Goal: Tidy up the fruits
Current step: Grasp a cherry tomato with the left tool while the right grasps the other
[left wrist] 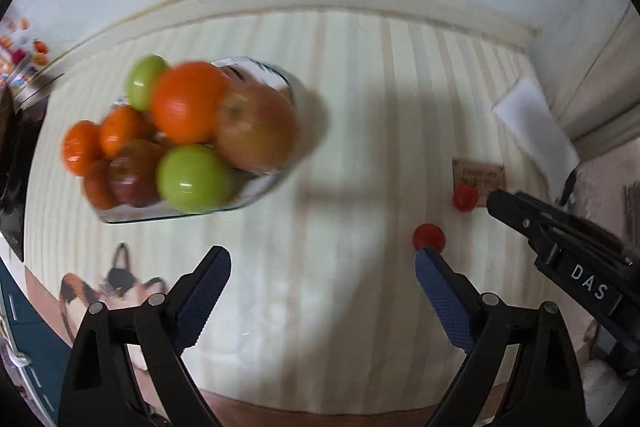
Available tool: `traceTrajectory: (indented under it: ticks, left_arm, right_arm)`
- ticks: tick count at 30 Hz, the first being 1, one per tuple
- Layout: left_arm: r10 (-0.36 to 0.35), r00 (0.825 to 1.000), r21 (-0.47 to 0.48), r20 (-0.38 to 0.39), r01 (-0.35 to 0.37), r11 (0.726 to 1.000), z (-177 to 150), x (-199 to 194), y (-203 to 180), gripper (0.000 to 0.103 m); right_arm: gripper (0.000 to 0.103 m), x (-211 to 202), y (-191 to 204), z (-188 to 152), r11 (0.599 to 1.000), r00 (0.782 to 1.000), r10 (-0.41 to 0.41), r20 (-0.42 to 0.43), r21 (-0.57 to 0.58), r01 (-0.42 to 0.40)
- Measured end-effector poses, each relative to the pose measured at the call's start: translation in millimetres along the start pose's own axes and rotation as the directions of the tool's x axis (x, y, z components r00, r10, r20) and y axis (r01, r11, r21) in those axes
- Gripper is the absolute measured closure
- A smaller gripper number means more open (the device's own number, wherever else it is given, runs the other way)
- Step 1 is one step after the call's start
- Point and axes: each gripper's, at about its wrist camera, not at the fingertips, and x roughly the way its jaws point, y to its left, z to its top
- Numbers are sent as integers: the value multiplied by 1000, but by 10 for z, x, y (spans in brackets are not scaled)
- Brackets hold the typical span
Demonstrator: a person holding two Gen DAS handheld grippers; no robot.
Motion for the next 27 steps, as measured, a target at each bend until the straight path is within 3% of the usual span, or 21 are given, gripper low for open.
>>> traceTrajectory:
  ticks: [10,15,19,27]
  left_arm:
    - [12,996,6,-89,-11,1000,-56,471,-156,8]
    - [-13,996,17,-92,15,1000,-6,535,-236,9]
    - [-57,994,56,-90,63,996,42,587,-424,11]
    - [-119,983,122,-140,136,983,47,782,-824,51]
  right_arm:
    - [70,697,-88,104,995,991,-97,-89,-45,94]
    - [75,647,-69,88,989,991,-128,-38,-76,125]
    - [75,499,-206,23,993,993,-116,-17,-23,116]
    - [74,361,-478,-117,987,988,-153,-19,42,153]
